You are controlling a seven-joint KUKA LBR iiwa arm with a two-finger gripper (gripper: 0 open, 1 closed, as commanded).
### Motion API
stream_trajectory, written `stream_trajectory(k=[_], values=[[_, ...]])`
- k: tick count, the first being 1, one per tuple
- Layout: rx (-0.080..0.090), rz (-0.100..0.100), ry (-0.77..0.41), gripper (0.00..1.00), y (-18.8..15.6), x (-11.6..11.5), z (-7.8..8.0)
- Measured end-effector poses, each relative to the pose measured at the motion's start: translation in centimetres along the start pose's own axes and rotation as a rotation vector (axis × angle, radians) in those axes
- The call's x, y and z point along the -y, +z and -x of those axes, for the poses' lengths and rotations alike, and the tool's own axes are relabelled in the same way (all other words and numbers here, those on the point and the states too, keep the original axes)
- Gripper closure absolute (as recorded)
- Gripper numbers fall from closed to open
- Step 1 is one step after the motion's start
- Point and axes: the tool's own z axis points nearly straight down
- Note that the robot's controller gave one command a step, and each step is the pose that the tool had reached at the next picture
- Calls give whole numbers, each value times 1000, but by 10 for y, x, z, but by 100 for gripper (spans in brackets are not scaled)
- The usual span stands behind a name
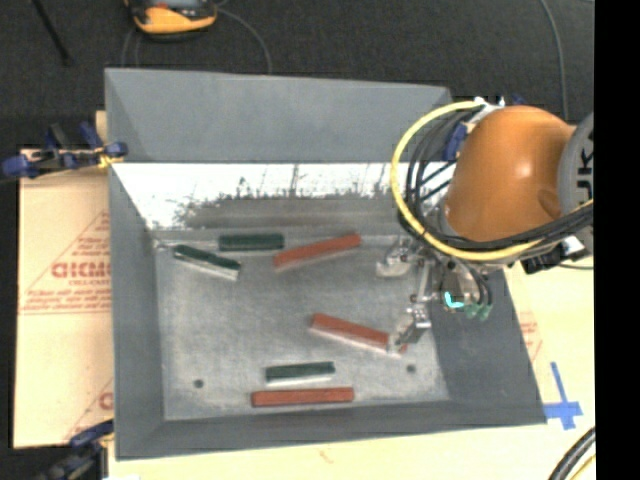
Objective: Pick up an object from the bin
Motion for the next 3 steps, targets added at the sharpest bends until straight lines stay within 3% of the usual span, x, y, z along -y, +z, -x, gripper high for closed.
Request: stream_trajectory(k=[1,2,3], values=[[8,-1,-1,0,-4,0,2],[15,-1,-7,0,45,8,1],[11,1,119,0,97,3,27]])
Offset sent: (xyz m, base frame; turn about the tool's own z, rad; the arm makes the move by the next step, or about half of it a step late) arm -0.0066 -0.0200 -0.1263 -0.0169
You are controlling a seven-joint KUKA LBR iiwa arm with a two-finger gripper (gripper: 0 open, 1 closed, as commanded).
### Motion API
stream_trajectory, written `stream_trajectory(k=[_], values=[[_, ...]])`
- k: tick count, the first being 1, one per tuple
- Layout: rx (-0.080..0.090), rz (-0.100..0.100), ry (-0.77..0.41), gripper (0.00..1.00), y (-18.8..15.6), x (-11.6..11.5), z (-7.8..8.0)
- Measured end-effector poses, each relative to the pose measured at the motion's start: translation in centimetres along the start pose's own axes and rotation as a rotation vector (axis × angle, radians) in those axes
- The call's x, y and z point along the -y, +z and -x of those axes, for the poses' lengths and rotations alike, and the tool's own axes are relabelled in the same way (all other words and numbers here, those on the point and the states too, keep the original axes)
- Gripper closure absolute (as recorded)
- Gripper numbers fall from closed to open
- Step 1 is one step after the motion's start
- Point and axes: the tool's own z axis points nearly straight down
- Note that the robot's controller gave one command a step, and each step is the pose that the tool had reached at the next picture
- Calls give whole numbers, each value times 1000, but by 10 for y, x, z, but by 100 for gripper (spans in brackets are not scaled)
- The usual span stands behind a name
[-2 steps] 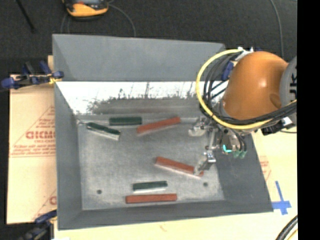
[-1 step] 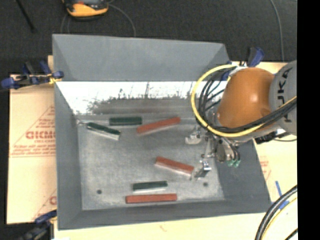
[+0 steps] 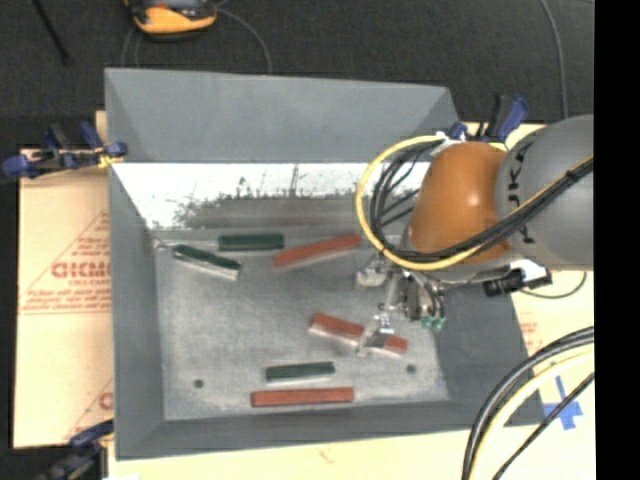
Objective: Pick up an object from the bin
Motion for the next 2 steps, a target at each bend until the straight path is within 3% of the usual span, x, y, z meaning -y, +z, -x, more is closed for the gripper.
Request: stream_trajectory(k=[1,2], values=[[-14,-2,-157,100,51,-16,-15],[-14,-2,-157,100,51,-16,-15]])
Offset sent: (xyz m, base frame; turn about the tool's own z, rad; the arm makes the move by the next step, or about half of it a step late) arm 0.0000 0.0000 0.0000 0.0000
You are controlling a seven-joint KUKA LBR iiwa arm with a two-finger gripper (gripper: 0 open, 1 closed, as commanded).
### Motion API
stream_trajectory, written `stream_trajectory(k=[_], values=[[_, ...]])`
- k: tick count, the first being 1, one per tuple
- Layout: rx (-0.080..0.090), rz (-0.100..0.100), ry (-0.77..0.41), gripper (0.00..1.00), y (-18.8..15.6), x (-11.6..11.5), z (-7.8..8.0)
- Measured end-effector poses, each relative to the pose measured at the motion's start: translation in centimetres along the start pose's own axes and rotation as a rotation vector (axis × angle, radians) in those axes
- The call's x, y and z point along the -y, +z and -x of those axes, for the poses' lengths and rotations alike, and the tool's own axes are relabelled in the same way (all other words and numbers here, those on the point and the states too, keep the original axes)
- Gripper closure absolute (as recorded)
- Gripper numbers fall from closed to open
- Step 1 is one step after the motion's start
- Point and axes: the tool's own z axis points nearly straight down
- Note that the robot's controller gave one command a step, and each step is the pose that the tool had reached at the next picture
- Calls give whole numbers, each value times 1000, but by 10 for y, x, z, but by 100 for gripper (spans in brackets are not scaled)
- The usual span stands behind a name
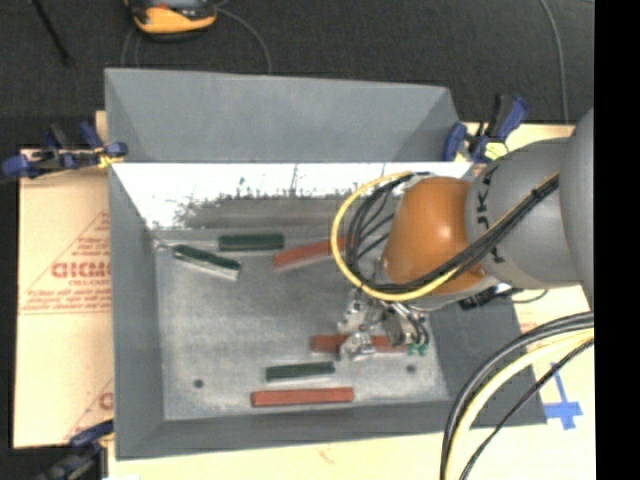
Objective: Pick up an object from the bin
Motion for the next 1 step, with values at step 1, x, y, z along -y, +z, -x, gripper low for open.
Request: stream_trajectory(k=[1], values=[[10,0,-84,100,-113,16,-10]])
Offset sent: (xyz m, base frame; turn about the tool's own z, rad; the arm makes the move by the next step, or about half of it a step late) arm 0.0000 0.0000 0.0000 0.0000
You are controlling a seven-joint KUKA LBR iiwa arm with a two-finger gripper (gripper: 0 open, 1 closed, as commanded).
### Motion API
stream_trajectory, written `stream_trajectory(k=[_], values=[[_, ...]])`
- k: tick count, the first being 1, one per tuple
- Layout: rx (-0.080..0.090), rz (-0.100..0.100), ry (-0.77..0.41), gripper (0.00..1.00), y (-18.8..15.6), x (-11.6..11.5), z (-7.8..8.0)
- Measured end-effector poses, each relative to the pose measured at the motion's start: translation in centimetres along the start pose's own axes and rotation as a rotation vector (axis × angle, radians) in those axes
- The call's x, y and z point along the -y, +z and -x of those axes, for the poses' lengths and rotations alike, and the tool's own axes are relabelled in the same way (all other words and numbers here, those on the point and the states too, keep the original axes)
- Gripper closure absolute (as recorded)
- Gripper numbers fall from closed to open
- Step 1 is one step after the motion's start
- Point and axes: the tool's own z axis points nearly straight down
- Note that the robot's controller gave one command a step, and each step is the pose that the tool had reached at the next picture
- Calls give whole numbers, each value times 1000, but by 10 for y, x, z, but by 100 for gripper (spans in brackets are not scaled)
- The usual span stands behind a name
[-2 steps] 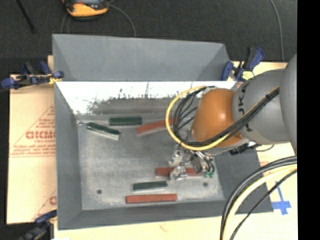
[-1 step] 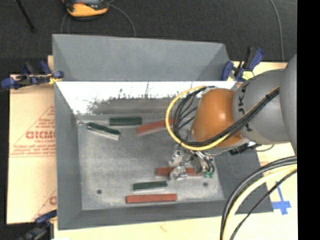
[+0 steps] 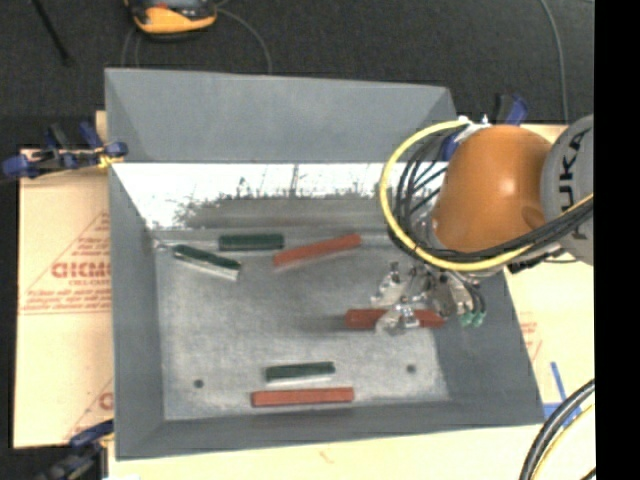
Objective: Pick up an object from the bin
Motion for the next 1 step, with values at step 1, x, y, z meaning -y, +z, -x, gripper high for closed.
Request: stream_trajectory(k=[1], values=[[0,0,0,100,0,0,0]])
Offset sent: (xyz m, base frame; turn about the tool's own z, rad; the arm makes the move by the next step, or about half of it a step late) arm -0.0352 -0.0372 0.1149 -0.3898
